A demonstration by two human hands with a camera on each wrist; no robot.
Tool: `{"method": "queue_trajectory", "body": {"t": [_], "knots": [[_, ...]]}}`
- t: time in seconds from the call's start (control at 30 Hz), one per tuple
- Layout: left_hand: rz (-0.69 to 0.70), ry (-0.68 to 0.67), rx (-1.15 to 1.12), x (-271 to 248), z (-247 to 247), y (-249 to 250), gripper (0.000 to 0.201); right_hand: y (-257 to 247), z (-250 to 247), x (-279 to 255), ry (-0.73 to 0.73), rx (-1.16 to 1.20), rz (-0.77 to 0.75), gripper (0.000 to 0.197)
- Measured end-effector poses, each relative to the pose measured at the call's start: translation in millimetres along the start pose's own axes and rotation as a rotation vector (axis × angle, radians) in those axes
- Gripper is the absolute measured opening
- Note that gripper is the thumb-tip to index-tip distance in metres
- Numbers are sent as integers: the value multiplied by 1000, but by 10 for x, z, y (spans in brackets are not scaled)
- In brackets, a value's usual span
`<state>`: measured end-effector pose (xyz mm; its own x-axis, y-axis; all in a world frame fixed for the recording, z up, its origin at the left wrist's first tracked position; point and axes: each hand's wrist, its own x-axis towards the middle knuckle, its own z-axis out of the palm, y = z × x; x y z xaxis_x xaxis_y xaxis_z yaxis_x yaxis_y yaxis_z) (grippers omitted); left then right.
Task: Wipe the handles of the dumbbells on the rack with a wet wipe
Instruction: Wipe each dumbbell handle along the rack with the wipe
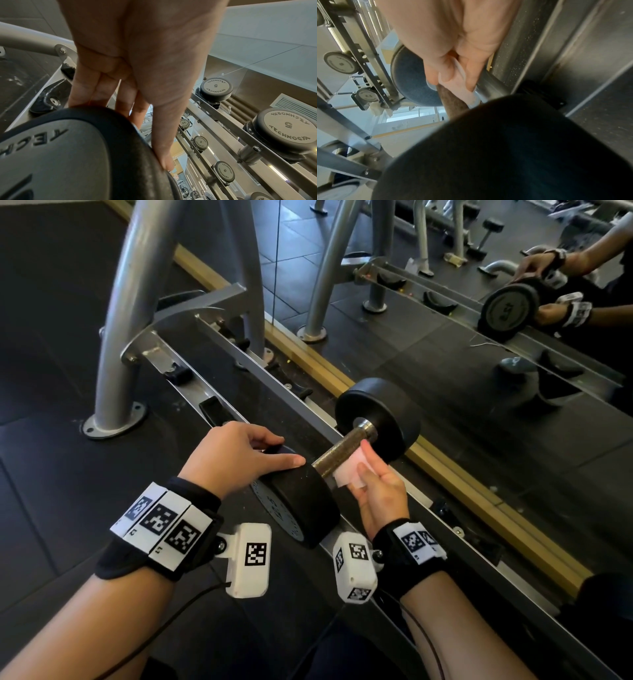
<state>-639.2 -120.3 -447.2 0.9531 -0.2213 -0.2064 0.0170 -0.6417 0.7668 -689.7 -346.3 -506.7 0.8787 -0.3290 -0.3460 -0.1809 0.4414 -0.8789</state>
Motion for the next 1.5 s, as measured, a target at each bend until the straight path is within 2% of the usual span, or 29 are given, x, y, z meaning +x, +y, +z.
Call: {"method": "queue_trajectory", "body": {"t": [0.13, 0.3, 0.47, 0.67, 0.83, 1.0, 1.17, 1.27, 1.5], "knots": [[-9, 8, 8, -10, -7, 14, 50, 71, -125, -150, -131, -56, 44, 38], [-23, 7, -1, -33, -13, 33, 53, -77, -202, 46, 17, 36, 73, 37], [-14, 10, 7, -61, 3, 44, 55, 15, -4, 15, 26, 199, 73, 36], [-25, 13, -1, -69, 1, 69, 53, 138, -153, -294, -193, 103, 125, 34], [-35, 7, 4, -83, -7, 96, 55, -11, -117, -64, 11, 173, 77, 35], [-28, 16, 6, -108, -6, 103, 56, 70, 76, 5, 99, 279, 128, 34], [-19, 16, 1, -80, -10, 82, 53, 230, 28, -125, 35, 311, 165, 34], [-18, -2, -4, -51, -11, 62, 50, 197, -88, -151, -2, 239, 130, 34], [-21, 11, -21, -20, 1, 28, 47, 83, 36, -35, 78, 112, 55, 36]]}}
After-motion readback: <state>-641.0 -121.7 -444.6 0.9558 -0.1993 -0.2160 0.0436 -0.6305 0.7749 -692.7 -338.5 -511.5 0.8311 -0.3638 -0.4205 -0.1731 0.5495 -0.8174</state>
